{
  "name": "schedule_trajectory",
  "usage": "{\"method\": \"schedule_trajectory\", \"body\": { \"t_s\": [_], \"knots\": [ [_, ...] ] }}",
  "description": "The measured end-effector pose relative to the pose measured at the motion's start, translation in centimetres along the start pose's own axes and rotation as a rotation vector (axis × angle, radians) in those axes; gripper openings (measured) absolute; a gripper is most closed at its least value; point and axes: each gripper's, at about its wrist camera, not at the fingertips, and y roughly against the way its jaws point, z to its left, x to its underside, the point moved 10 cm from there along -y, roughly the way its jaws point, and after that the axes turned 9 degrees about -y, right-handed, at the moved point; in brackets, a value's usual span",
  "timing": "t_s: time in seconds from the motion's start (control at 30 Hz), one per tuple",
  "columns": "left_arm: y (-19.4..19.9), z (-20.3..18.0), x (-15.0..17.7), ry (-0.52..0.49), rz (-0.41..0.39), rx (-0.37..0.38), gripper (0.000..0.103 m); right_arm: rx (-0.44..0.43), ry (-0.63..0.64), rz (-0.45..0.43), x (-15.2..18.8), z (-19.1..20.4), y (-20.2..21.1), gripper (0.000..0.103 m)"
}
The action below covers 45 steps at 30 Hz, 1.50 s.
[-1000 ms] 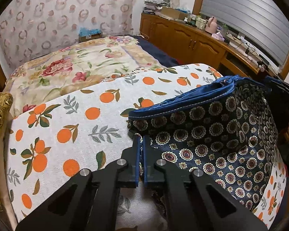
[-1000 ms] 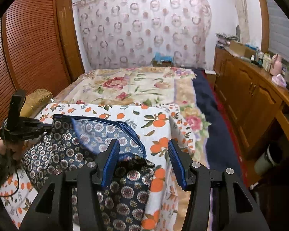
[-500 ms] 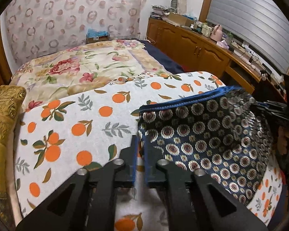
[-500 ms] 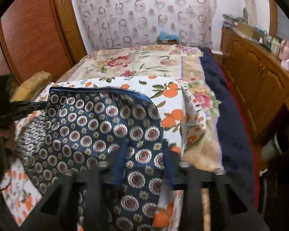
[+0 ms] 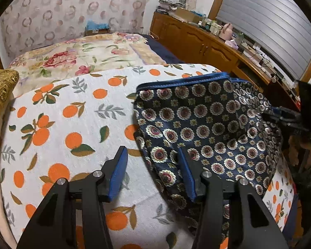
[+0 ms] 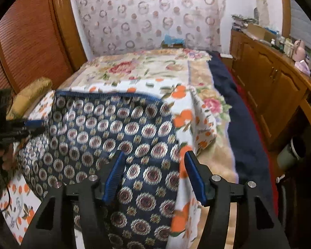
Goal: Fold small clothes
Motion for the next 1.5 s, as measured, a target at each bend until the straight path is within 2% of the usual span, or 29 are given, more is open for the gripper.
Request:
{"method": "schedule_trajectory", "body": {
  "t_s": [0.1,0.3,0.37,0.47,0.5,0.53,0.6,0.63,0.67,0.8,0.9,0.97,1.07,1.17,1.27,1.43,1.5],
  "knots": [
    [0.1,-0.6,0.3,-0.012,-0.002,0.006,0.046,-0.004,-0.019,0.03,0.7,-0.2,-0.6,0.063],
    [-0.3,-1.1,0.1,0.0,-0.007,0.052,0.026,-0.031,-0.032,0.035,0.8,-0.1,-0.8,0.064],
    [-0.5,-1.1,0.0,0.004,-0.008,0.067,0.014,-0.022,-0.018,0.04,0.7,0.2,-0.7,0.064],
    [-0.7,-1.1,-0.1,0.008,-0.01,0.098,0.007,-0.056,-0.011,0.046,0.9,0.8,-0.7,0.064],
    [-0.7,-1.2,-0.1,0.01,-0.008,0.111,0.007,-0.073,-0.005,0.048,1.0,1.2,-0.5,0.061],
    [-0.7,-1.1,-0.1,0.013,-0.011,0.116,0.006,-0.084,0.006,0.055,1.3,1.8,-0.5,0.047],
    [-0.2,-1.3,-0.2,0.009,-0.026,0.115,0.005,-0.074,0.033,0.055,1.7,2.3,-0.4,0.035],
    [0.2,-1.5,-0.4,0.008,-0.041,0.116,0.005,-0.082,0.041,0.058,1.8,2.6,-0.3,0.021],
    [0.8,-1.7,-0.6,0.001,-0.057,0.115,0.005,-0.101,0.039,0.068,2.0,2.9,-0.2,0.016],
    [3.9,-2.0,-1.8,-0.005,-0.139,0.113,0.005,-0.057,0.061,0.042,1.9,2.9,0.4,0.015],
    [5.7,-1.6,-2.0,-0.019,-0.165,0.085,0.005,-0.039,0.05,0.01,1.2,3.0,1.1,0.022],
    [6.3,-0.9,-1.9,-0.014,-0.173,0.075,0.005,-0.01,0.045,-0.014,0.7,2.7,1.3,0.04],
    [7.3,0.2,-1.5,-0.002,-0.181,0.045,0.005,-0.008,0.027,-0.021,0.4,2.5,0.6,0.056],
    [6.6,1.5,-0.6,0.013,-0.153,0.024,0.005,-0.019,0.015,0.005,0.5,2.6,-0.9,0.063],
    [5.6,2.0,0.0,0.025,-0.131,0.015,0.005,-0.024,0.013,0.041,0.4,2.9,-2.8,0.065],
    [4.8,2.2,0.5,0.031,-0.117,0.016,0.005,-0.058,0.036,0.037,-0.2,3.9,-3.4,0.066],
    [4.8,2.0,0.5,0.031,-0.123,0.023,0.005,-0.092,0.076,0.046,0.1,5.0,-3.3,0.043]
  ]
}}
